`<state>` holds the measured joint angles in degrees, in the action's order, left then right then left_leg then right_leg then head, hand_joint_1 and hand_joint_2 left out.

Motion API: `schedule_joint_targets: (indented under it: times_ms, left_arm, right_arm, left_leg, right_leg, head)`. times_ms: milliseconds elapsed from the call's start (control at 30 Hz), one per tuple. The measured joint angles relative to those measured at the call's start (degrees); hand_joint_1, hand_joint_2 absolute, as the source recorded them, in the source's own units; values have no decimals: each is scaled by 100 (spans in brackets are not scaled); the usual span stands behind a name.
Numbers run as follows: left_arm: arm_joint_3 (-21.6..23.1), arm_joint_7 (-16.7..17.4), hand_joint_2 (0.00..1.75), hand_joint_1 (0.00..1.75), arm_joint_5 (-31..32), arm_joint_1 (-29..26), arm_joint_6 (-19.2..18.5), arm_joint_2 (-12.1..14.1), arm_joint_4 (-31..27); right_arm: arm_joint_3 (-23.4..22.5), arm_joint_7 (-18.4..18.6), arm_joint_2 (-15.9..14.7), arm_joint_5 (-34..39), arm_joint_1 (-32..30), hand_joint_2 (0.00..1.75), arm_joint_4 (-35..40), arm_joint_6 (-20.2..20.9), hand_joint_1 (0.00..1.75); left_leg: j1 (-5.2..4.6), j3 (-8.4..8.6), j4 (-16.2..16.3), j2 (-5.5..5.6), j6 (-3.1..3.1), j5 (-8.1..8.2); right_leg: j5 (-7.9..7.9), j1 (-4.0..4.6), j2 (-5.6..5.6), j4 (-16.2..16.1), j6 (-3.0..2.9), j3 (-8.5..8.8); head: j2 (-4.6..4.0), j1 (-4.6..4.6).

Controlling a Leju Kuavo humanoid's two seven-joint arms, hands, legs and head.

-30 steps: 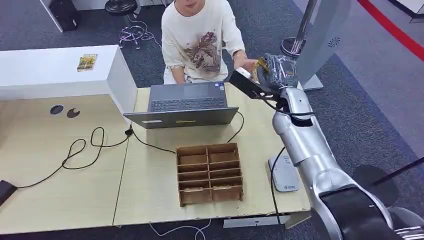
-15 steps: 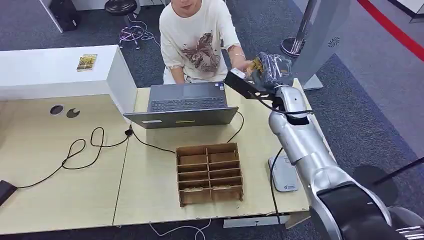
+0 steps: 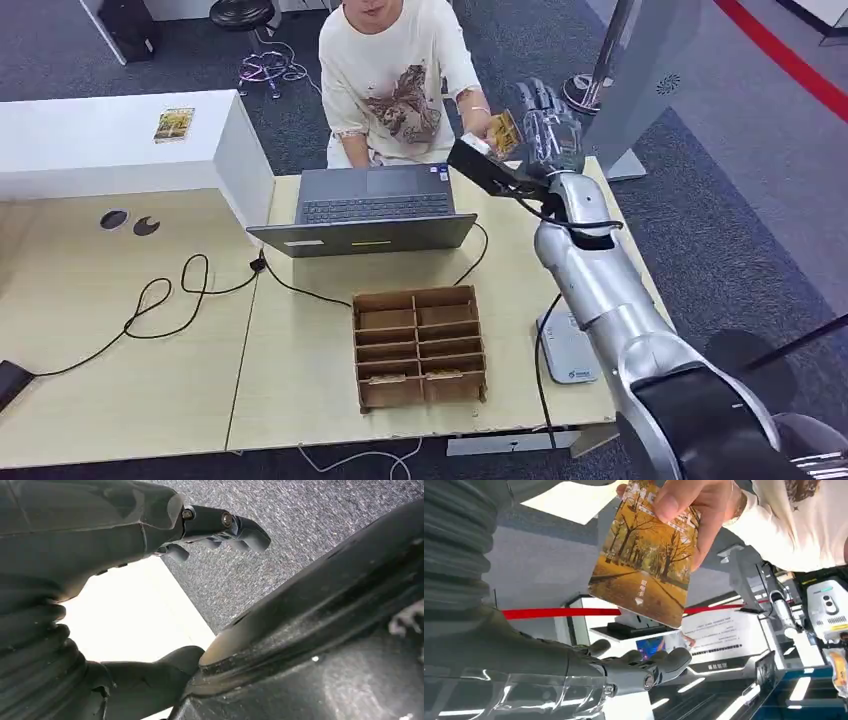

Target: Pass the card to the sensor for recognition and then transmit it.

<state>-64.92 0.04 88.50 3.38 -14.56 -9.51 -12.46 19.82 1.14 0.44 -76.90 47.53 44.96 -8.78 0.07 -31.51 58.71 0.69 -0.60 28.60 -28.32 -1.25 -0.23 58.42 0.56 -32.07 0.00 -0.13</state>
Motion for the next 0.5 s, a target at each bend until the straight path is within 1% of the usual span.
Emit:
schedule_joint_targets:
  times_ms: [33, 67, 133, 200, 300, 367, 500]
  left_arm:
    - [0, 0, 175, 0, -2, 0, 0, 0, 0]
    - [0, 2, 175, 0, -11, 0, 0, -2, 0]
    - [0, 2, 175, 0, -44, -2, 2, -2, 0]
    - [0, 2, 175, 0, -61, -1, 9, -2, 0]
    - [0, 11, 175, 0, -90, -2, 20, -4, 0]
    - [0, 42, 175, 0, -111, -2, 55, -13, 0]
    - [0, 59, 175, 0, -138, -6, 81, -31, 0]
  right_arm:
    - [-9, -40, 0, 100, -13, 175, 13, -35, 0]
    - [-56, -157, 6, 336, -47, 175, 69, -96, 0]
    - [-208, -368, 68, 808, -149, 175, 219, -118, 0]
    - [-382, -490, 155, 1113, -315, 175, 471, -123, 0]
    - [-595, -590, 295, 1439, -655, 175, 1048, -291, 0]
    - [-789, -713, 440, 1888, -916, 175, 1542, -422, 0]
    - [-1217, -747, 699, 2408, -1359, 175, 2536, -366, 0]
  left_leg:
    - [0, 0, 0, 0, 0, 0]
    - [0, 0, 0, 1, 0, 0]
    - [0, 0, 0, 0, 0, 0]
    - [0, 0, 0, 0, 0, 0]
    - [0, -2, 0, 1, 0, 0]
    - [1, -4, 0, 2, 0, 0]
    - [1, -8, -1, 1, -1, 1]
  right_leg:
    - [0, 0, 0, 0, 0, 0]
    - [0, 0, -1, 0, 0, 0]
    - [0, 0, 0, 0, 0, 0]
    - [0, 0, 0, 1, 0, -1]
    - [-1, 1, -1, 0, 0, -4]
    - [-1, 2, -2, 0, -1, -5]
    - [-1, 2, -1, 0, -1, -8]
  head:
    - [2, 0]
    - [0, 0]
    - [2, 0]
    - [0, 2]
    - [0, 0]
    - [0, 2]
    - [2, 2]
